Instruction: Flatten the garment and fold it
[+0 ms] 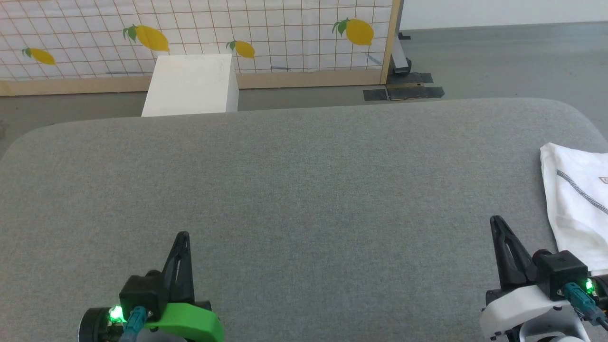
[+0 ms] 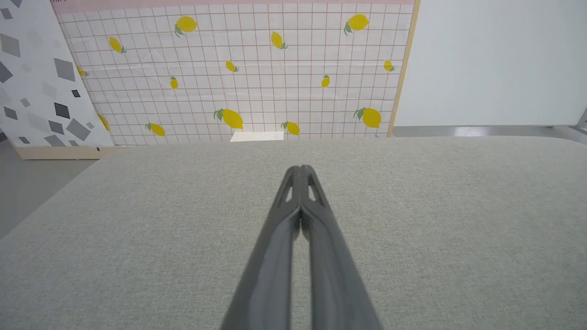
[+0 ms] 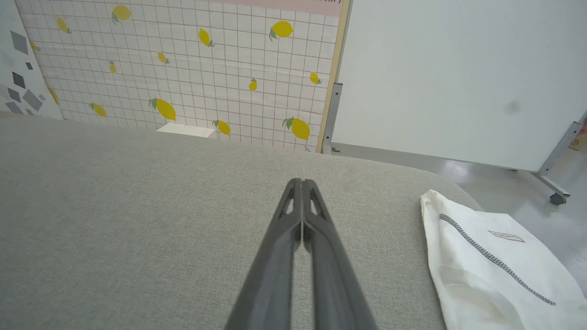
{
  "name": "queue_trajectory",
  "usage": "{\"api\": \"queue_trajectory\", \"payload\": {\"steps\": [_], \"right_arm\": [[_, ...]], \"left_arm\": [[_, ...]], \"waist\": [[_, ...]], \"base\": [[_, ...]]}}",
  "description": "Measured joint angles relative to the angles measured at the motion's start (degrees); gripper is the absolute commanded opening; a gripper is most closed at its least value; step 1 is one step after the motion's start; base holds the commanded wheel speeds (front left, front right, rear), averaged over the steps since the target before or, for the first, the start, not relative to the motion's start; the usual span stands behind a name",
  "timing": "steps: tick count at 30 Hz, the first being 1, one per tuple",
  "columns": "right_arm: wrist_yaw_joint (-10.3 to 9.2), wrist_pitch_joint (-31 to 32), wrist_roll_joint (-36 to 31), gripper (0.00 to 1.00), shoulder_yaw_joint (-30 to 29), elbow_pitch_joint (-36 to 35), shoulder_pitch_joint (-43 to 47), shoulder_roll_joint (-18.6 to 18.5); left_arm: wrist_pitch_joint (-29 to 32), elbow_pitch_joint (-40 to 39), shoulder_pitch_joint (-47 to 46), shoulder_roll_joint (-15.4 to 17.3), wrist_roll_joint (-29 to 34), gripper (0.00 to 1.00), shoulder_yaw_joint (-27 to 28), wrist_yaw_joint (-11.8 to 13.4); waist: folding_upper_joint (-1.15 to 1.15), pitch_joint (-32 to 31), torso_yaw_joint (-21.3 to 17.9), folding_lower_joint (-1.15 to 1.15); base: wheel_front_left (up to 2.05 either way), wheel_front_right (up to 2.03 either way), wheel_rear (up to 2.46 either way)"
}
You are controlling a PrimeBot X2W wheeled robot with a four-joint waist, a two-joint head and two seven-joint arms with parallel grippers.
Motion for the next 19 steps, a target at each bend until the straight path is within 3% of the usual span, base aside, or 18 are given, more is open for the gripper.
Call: {"api": "queue_trajectory", "payload": {"steps": [19], "right_arm": [[0.00,0.8,0.6,0.00,1.2,1.0,-1.1,0.0]], "left_arm": [[2.3,1.3,-1.5,-1.5,2.7,0.00,2.7,-2.5]], "waist": [[0.00,-0.3,0.1,0.00]], "base": [[0.00,0.00,0.00]]}}
